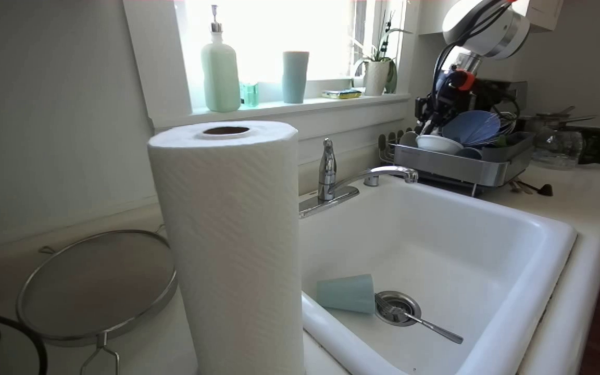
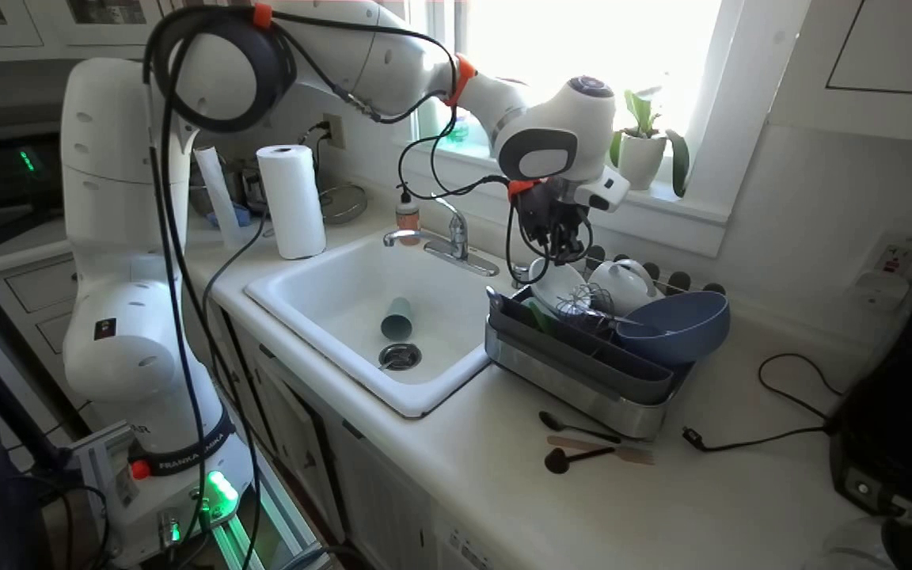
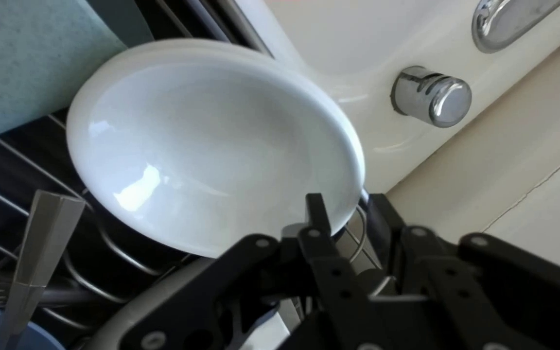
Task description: Remove a white plate from the dishes drying rack and place it in the sink
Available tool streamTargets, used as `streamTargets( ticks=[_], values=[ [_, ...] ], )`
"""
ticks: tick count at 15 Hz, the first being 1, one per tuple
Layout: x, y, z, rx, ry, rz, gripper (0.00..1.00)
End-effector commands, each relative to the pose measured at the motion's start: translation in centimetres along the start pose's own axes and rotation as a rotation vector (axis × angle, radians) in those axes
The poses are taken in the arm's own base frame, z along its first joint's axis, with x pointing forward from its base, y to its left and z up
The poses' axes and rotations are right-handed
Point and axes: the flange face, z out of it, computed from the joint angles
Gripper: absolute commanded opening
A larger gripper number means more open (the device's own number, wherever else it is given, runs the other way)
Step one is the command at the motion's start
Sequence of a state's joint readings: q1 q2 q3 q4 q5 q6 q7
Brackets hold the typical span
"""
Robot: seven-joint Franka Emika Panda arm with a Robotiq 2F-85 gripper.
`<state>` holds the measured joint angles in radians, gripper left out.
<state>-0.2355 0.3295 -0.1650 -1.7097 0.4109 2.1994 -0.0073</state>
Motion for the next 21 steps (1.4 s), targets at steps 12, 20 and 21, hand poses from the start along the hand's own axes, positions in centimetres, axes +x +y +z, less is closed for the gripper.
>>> streamTargets(
  ticks=[12, 20, 21],
  values=[
    [0.5, -0.2, 0.2, 0.034, -0.029, 0.047, 0.03],
    [1.0, -0.2, -1.3, 0.059, -0.024, 0.058, 0.02],
    [1.0, -0.2, -1.5, 0.063, -0.027, 0.06, 0.02]
  ],
)
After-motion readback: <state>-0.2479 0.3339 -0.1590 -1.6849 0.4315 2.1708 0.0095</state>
